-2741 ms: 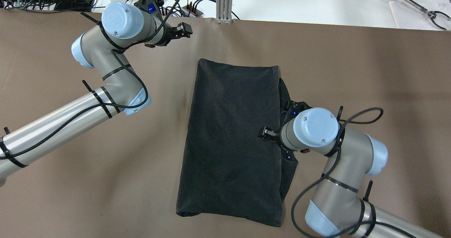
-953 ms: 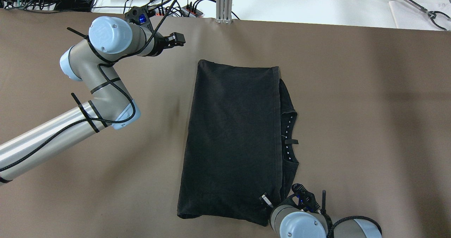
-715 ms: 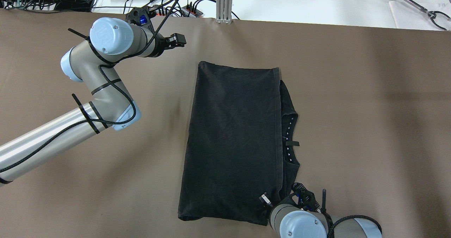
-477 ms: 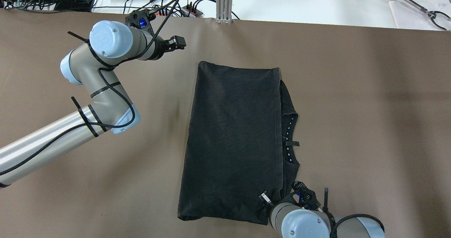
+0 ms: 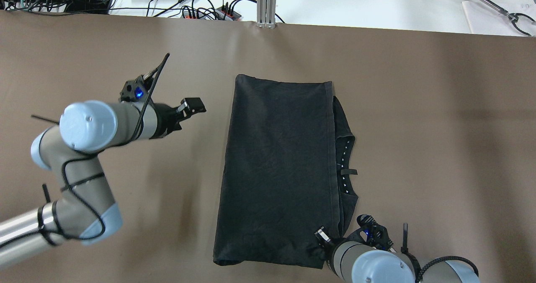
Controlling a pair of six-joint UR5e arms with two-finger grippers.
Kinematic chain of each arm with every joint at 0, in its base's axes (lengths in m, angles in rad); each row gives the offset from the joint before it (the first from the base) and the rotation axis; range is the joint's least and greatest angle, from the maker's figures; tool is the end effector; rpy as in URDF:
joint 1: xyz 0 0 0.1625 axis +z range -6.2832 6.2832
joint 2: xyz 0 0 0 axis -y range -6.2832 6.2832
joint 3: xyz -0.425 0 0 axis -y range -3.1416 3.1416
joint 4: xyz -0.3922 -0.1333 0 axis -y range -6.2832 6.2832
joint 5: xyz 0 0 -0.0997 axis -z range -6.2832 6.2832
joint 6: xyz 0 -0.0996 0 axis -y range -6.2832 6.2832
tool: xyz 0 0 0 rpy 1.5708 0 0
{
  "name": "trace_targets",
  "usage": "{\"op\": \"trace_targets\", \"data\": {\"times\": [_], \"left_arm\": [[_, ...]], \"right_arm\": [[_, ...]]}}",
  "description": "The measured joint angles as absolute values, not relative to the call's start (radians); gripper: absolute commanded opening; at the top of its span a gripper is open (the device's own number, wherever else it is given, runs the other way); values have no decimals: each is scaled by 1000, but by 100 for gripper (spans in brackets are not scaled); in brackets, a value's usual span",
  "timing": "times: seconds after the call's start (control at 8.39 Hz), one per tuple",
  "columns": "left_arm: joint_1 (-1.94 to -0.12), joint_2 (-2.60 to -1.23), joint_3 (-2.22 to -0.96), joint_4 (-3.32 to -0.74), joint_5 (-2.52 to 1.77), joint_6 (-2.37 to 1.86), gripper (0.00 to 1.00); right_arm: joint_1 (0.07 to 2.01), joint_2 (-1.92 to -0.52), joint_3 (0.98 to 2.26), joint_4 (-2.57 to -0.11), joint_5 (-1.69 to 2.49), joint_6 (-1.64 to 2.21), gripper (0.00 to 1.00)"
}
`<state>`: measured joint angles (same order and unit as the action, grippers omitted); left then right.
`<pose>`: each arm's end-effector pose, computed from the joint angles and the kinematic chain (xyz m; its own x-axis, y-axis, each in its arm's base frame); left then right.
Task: Fold clothes
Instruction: 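Grasp the shirt's near end with the right gripper while the left gripper moves to it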
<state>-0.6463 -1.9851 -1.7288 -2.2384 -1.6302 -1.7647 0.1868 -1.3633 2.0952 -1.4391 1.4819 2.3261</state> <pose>0.4240 -0.4794 0.2771 0.1473 -0.3521 -0.9243 0.5959 0.7775 -0.2012 -0.4841 -0.2361 0.3049 0.2925 0.7502 0.5930 -0.6206 0.6207 -0.4791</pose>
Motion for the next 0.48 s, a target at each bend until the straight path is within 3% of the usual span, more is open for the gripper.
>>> {"op": "trace_targets", "data": {"times": [0.24,0.48], "left_arm": [[-424,-1858,-1872,-2230,-1427,-1914,86],[-228,-1819,-1914,-2212,-1286,-2026,75]], "right_arm": [[187,-1383,2106,-1433,1484,2327,0],[186,-1387,2107,-1432,1485,2328,0]]}}
